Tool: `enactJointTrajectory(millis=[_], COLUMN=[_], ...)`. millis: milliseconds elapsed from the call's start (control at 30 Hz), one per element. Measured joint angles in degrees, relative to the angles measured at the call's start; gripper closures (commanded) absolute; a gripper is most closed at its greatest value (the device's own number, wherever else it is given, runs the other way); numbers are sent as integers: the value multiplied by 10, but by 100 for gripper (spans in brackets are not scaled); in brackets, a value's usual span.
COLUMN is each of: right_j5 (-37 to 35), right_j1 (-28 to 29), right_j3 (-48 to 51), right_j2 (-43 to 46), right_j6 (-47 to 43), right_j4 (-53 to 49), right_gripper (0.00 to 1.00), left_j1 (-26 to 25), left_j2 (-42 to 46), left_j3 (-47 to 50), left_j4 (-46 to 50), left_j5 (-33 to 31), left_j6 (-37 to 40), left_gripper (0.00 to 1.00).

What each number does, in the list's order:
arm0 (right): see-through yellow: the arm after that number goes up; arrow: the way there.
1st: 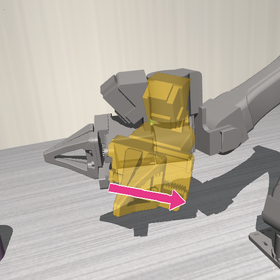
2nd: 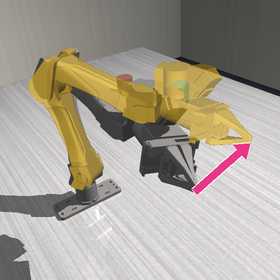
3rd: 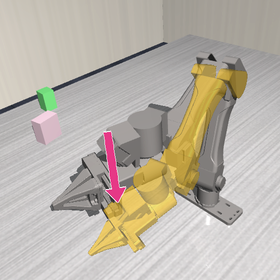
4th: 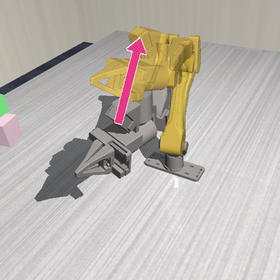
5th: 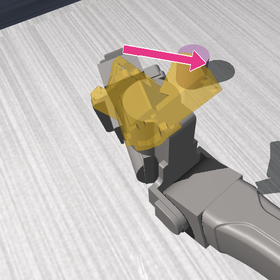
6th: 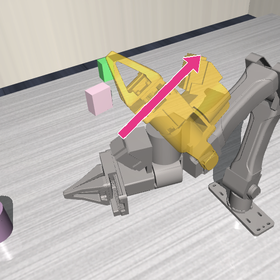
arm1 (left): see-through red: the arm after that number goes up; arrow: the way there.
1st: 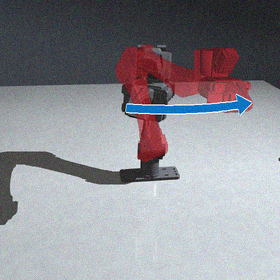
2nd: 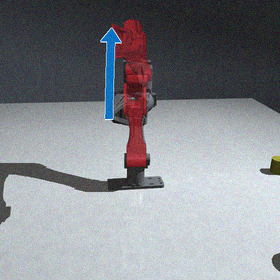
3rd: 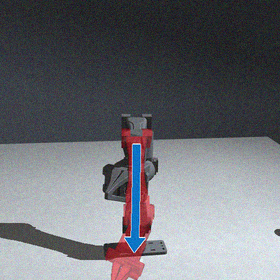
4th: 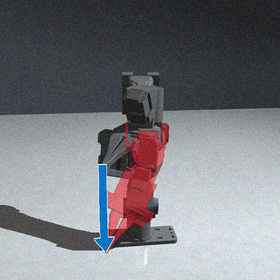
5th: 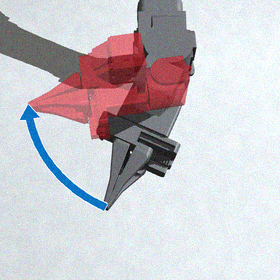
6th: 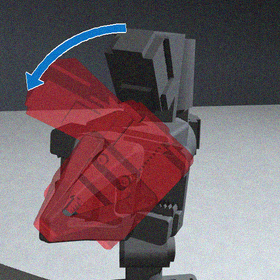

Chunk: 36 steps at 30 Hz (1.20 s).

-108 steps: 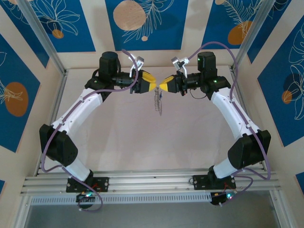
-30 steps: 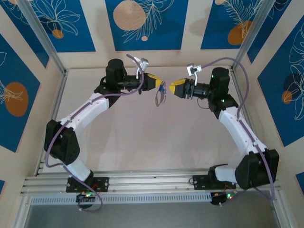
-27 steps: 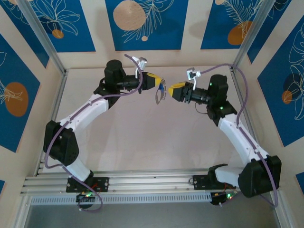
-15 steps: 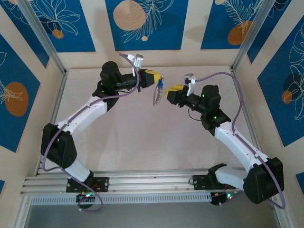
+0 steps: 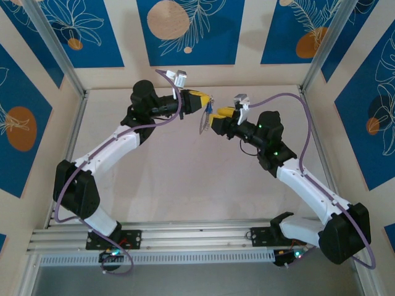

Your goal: Put the keys on the keyring

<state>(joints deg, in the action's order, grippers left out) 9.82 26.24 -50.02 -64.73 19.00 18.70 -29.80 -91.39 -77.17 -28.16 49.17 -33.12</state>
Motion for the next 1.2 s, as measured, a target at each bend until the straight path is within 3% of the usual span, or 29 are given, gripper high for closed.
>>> enactJointTrajectory(millis=[300, 467, 600, 1200], right_j5=[-7, -7, 1, 87], right_j1=[7, 8, 8, 8], right_j3=[-36, -48, -48, -78], right_j2=[-25, -49, -59, -80], right_j6=[-15, -28, -31, -30], right_j4=[6, 8, 8, -19], right_gripper=[53, 85, 100, 100], left_j1=[-3, -4, -5, -5], left_j2=[0, 0, 0, 0], left_j3=[0, 0, 1, 11], left_j4=[-2, -2, -1, -28], left_j5=[0, 0, -4, -13], left_j6=[0, 0, -2, -26], left_gripper=[100, 100, 100, 100])
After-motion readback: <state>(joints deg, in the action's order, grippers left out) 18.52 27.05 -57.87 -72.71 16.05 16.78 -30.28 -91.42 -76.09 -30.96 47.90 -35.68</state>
